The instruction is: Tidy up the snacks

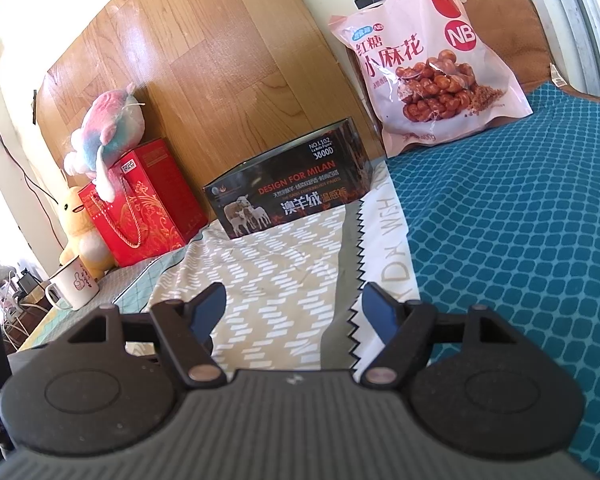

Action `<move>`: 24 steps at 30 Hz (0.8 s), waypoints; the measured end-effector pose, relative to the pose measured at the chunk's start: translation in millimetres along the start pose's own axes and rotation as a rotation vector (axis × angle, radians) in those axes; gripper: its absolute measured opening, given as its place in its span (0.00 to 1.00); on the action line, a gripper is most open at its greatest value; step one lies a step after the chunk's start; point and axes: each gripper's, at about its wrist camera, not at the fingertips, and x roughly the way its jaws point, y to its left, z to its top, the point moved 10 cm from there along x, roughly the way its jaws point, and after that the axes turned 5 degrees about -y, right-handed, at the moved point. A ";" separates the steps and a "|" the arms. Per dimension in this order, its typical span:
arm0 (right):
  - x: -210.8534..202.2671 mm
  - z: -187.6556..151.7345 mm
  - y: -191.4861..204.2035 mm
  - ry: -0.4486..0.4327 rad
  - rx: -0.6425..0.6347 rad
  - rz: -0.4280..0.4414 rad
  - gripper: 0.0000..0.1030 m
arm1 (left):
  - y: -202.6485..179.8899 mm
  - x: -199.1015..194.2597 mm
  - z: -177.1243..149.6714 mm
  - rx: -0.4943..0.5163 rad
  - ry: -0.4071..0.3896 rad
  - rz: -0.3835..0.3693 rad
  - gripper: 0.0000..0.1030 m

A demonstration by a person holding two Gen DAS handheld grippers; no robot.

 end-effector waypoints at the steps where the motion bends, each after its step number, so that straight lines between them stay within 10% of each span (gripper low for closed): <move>1: 0.1 0.0 -0.1 0.000 0.000 0.001 0.75 | -0.2 0.0 0.0 0.000 0.000 0.001 1.00; 24: 1.1 -0.4 -1.3 0.001 -0.002 -0.003 0.75 | 2.7 -4.2 3.0 -0.009 -0.023 0.016 1.00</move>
